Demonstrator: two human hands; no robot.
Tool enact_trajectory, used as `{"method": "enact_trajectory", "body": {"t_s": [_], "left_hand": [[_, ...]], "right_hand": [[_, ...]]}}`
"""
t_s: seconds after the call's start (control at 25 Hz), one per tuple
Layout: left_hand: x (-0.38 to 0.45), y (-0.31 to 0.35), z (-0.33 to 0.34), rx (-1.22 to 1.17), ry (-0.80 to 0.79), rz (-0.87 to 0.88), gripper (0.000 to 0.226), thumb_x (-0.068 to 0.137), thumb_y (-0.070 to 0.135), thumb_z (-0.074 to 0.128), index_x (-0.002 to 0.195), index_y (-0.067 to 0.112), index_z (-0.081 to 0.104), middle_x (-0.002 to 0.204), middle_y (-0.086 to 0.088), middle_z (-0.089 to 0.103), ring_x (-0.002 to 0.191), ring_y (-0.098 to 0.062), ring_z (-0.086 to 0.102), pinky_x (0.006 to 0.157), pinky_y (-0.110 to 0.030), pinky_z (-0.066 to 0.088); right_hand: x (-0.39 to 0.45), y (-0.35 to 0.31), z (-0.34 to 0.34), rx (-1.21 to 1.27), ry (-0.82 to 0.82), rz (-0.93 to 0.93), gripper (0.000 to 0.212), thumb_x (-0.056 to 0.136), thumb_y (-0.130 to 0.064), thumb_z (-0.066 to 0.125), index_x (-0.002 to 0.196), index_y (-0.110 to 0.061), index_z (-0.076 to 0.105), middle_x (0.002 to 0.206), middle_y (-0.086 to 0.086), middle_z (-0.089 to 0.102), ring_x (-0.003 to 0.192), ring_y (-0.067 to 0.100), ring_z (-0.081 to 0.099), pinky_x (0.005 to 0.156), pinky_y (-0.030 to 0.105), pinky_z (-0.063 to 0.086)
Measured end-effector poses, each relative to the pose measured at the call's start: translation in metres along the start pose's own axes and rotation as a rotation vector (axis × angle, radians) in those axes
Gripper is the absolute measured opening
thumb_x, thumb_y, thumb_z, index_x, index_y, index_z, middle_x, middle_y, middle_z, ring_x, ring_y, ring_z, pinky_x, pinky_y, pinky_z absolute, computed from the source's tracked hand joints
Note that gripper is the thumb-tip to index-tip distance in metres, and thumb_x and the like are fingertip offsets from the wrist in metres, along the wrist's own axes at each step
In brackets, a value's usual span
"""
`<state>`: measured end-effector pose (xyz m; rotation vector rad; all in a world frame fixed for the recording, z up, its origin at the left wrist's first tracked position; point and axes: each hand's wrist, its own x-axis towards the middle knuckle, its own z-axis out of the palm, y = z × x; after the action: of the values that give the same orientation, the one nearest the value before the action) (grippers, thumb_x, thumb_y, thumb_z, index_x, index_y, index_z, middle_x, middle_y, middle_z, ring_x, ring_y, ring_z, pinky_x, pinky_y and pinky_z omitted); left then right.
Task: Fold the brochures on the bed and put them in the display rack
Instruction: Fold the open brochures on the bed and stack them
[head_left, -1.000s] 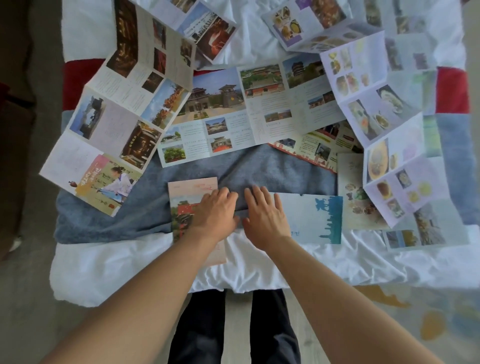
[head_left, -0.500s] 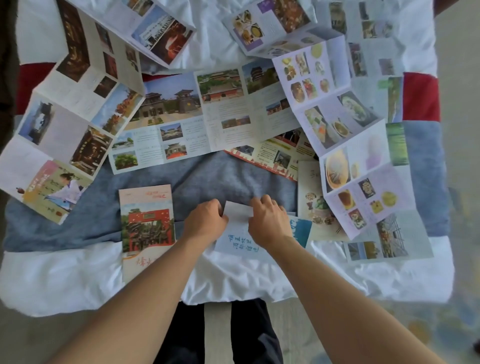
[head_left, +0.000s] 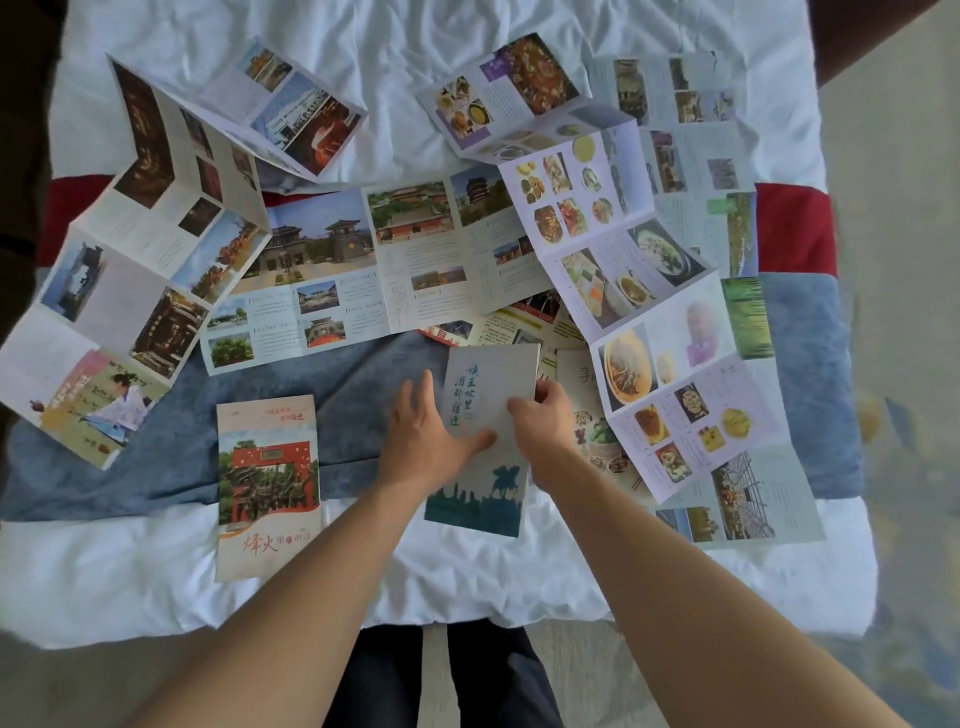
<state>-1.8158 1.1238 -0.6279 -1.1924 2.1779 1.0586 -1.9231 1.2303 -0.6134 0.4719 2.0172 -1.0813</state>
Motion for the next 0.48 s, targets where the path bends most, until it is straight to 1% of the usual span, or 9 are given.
{"method": "enact_trajectory", "body": {"t_s": [0.04,0.12,0.16,0.24,0.28,0.32,0.4,0.48], "left_hand": [[-0.002,0.002,0.001,0.010,-0.027,-0.008,0.131,0.057,0.086,0.063,0.155,0.032,-0.005,0.165,-0.008,0.003,0.150,-0.036,0.010,0.113,-0.058,0.027],[-0.004,0.005,0.004,0.022,-0.057,-0.010,0.136,0.047,0.095,0.057,0.151,0.038,-0.009,0.164,-0.008,0.002,0.149,-0.038,0.013,0.109,-0.060,0.032],[-0.004,0.005,0.006,0.041,-0.060,0.002,0.137,0.043,0.097,0.054,0.150,0.039,-0.011,0.164,-0.007,0.002,0.148,-0.039,0.015,0.108,-0.061,0.035],[-0.005,0.003,0.008,0.122,-0.043,0.060,0.141,0.039,0.099,0.049,0.150,0.037,-0.012,0.163,-0.007,-0.001,0.146,-0.041,0.018,0.106,-0.060,0.039],[-0.004,0.001,0.008,0.164,-0.024,0.096,0.143,0.038,0.100,0.047,0.151,0.036,-0.012,0.163,-0.007,-0.001,0.145,-0.042,0.018,0.105,-0.060,0.039],[-0.002,-0.001,0.009,0.193,-0.008,0.122,0.144,0.038,0.101,0.046,0.152,0.034,-0.011,0.163,-0.008,-0.001,0.144,-0.042,0.020,0.104,-0.060,0.039],[0.002,-0.005,0.008,0.227,0.001,0.141,0.143,0.041,0.100,0.047,0.153,0.032,-0.010,0.163,-0.010,0.002,0.143,-0.043,0.023,0.102,-0.059,0.039],[0.005,-0.008,0.006,0.252,0.011,0.155,0.137,0.047,0.096,0.049,0.153,0.031,-0.007,0.161,-0.011,0.007,0.141,-0.041,0.027,0.101,-0.057,0.040]], "right_hand": [[-0.001,0.001,0.002,0.054,-0.004,0.023,0.021,0.086,-0.012,0.056,0.106,-0.019,0.054,0.101,0.005,0.066,0.086,0.023,0.065,0.061,0.035,0.056],[-0.004,0.002,0.007,0.131,-0.012,0.046,0.020,0.085,-0.009,0.059,0.102,-0.018,0.056,0.099,0.005,0.066,0.086,0.021,0.065,0.056,0.031,0.055],[-0.005,0.003,0.010,0.147,-0.015,0.053,0.019,0.085,-0.009,0.060,0.101,-0.018,0.056,0.099,0.005,0.066,0.087,0.021,0.065,0.056,0.030,0.055],[-0.003,0.004,0.017,0.156,-0.015,0.077,0.019,0.086,-0.011,0.062,0.103,-0.019,0.055,0.101,0.005,0.065,0.090,0.022,0.064,0.069,0.037,0.060],[-0.002,0.004,0.019,0.150,-0.006,0.093,0.021,0.087,-0.012,0.062,0.105,-0.019,0.055,0.101,0.004,0.064,0.091,0.022,0.063,0.073,0.040,0.059],[-0.001,0.004,0.021,0.142,0.005,0.103,0.023,0.087,-0.012,0.062,0.107,-0.020,0.054,0.101,0.003,0.063,0.090,0.020,0.062,0.071,0.039,0.058],[0.000,0.004,0.025,0.144,0.009,0.104,0.027,0.088,-0.014,0.063,0.113,-0.019,0.053,0.101,0.001,0.062,0.087,0.017,0.061,0.061,0.031,0.051],[-0.003,0.006,0.028,0.125,0.000,0.074,0.028,0.089,-0.023,0.063,0.114,-0.019,0.052,0.103,0.000,0.063,0.088,0.015,0.061,0.060,0.028,0.049]]}}
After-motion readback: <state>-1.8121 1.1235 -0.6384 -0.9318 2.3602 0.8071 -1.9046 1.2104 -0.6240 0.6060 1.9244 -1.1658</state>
